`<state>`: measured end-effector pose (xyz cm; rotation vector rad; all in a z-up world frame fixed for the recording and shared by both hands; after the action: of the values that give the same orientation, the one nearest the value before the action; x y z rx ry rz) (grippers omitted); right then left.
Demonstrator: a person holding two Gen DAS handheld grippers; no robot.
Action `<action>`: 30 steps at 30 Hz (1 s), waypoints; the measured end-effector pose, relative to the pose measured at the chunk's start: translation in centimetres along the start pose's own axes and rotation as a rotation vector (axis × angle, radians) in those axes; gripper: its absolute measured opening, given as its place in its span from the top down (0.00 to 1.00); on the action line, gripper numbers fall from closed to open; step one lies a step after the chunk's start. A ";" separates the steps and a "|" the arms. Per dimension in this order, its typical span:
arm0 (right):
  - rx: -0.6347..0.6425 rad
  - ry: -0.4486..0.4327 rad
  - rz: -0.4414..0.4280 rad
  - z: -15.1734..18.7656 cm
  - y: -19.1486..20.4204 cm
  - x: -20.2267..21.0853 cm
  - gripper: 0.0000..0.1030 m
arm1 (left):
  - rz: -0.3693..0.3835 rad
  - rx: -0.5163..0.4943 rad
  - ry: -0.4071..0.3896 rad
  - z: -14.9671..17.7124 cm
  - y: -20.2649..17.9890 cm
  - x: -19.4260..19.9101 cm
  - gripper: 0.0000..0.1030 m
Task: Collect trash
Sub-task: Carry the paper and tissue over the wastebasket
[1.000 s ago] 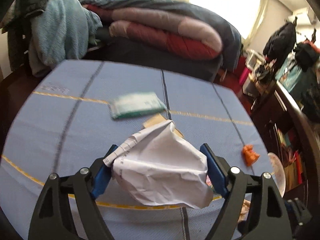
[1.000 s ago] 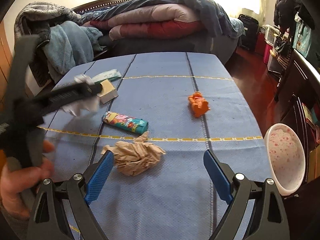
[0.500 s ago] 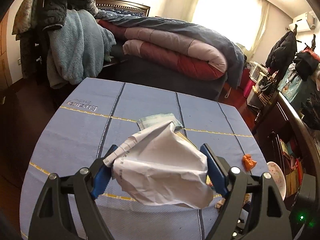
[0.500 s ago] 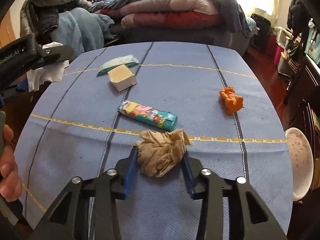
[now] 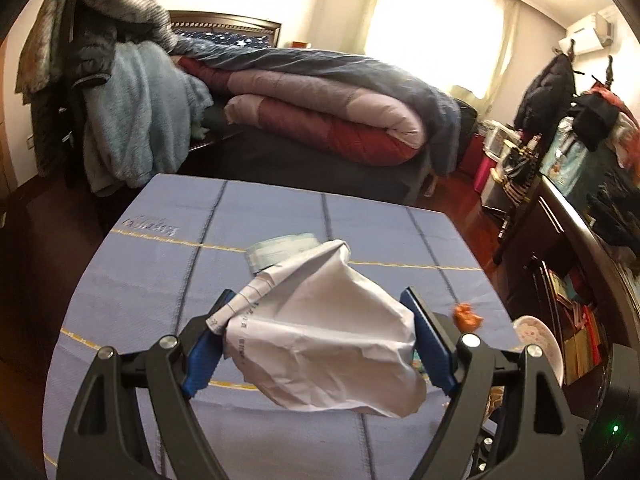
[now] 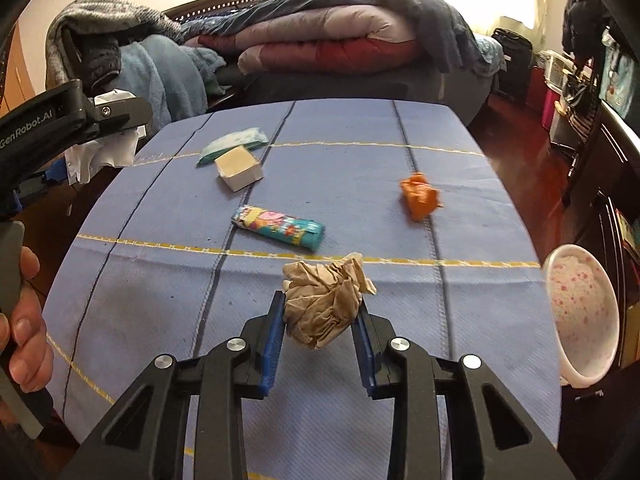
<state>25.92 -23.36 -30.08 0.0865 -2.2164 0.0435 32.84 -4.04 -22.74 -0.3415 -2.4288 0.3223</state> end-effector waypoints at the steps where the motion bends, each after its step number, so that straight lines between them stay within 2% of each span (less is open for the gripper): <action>1: -0.010 -0.004 0.002 0.1 -0.6 0.4 0.69 | 0.008 -0.010 -0.002 0.0 -0.7 0.1 0.20; 9: -0.076 -0.022 0.028 1.0 -4.9 2.1 0.69 | 0.079 -0.083 -0.001 0.2 -6.5 0.0 0.20; 14: -0.145 -0.038 0.066 1.8 -8.9 3.1 0.68 | 0.143 -0.132 0.013 0.6 -10.9 -0.8 0.20; 30: -0.379 -0.053 0.244 4.7 -23.1 4.6 0.69 | 0.384 -0.305 0.120 3.5 -26.6 -7.0 0.20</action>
<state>21.27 -46.92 -29.24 -0.3957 -2.2378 -0.2463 31.56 -31.66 -21.08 -0.9396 -2.2833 0.0885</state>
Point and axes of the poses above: each gripper's, at about its wrist camera, not at the fingertips, and x roughly against the way its jaws point, y to its left, z to its underside, the point moved 5 cm from there along -x, roughly the way its jaws point, and after that the axes turned 10 degrees about z, right-handed, at the moved point
